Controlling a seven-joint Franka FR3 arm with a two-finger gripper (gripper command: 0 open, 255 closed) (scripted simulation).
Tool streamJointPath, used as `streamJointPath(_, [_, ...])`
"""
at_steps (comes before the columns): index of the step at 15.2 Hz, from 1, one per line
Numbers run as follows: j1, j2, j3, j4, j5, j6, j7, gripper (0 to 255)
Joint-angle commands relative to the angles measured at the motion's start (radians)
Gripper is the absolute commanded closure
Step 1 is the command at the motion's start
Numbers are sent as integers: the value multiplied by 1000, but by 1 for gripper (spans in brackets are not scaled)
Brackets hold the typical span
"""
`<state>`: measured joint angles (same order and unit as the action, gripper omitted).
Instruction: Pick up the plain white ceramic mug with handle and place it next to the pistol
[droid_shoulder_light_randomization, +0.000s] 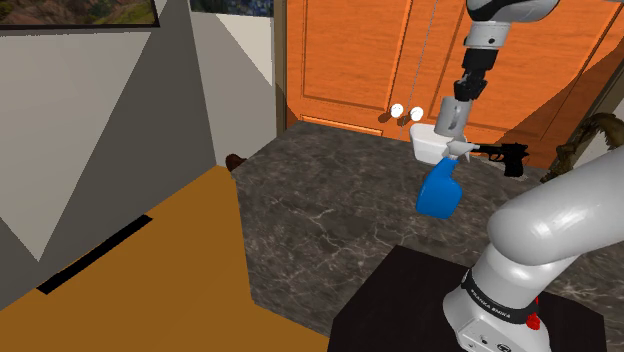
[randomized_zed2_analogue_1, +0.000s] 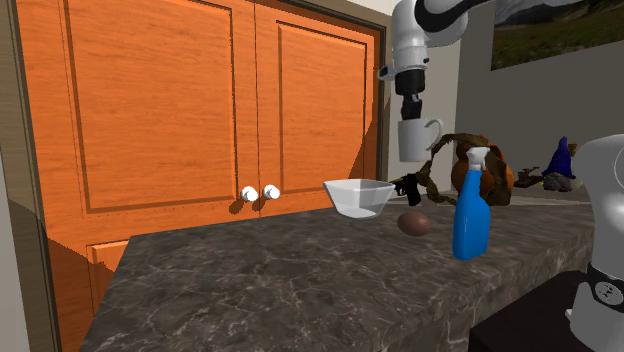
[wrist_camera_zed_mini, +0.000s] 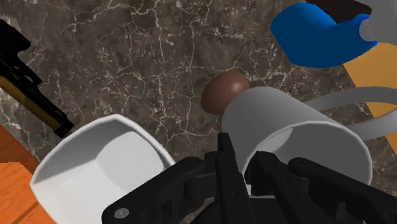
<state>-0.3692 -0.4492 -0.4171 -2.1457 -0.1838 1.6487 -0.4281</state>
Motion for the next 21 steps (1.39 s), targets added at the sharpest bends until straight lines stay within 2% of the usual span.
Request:
streamJointPath(1, [-21,-25,-27,-17,-24,-3,-40,255])
streamJointPath(9, [-97,-86,-149,-25,-117,-24,-208,255])
streamJointPath(21, [-106,-81,-186,-178,-141,135,-198,255])
